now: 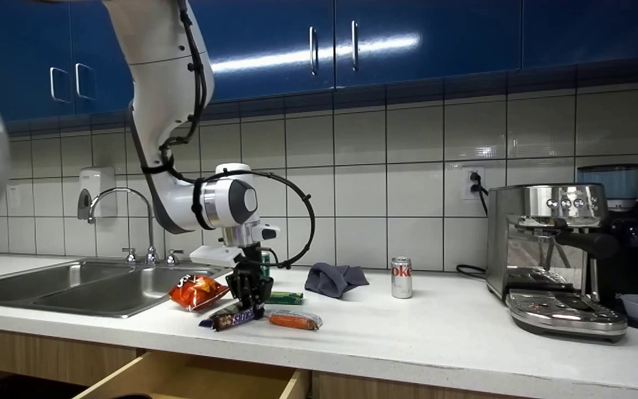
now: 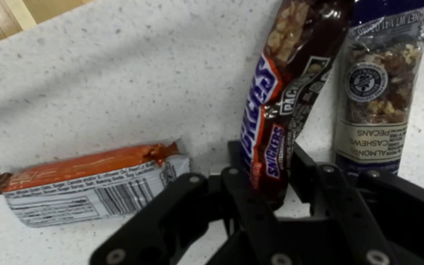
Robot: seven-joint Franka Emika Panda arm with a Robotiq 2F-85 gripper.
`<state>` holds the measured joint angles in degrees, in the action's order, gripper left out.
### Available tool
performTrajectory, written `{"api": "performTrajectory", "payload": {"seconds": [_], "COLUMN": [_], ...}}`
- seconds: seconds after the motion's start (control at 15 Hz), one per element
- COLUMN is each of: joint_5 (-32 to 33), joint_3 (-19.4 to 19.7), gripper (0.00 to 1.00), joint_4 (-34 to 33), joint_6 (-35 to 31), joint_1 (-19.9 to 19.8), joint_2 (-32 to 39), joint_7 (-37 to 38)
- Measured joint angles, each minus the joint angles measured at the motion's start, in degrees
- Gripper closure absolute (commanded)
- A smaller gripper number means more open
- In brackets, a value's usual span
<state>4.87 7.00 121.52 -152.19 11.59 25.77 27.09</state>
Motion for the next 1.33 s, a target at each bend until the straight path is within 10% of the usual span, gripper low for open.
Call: {"api": "performTrajectory", "payload": {"seconds": [1.33], "joint_5": [-0.6], "joint_3": [1.7], "gripper": [0.92], "joint_4": [9.2], "joint_6": [0.0], "joint_1": [-0.3], "joint_2": [-8.8], "joint_7": [4.6]}}
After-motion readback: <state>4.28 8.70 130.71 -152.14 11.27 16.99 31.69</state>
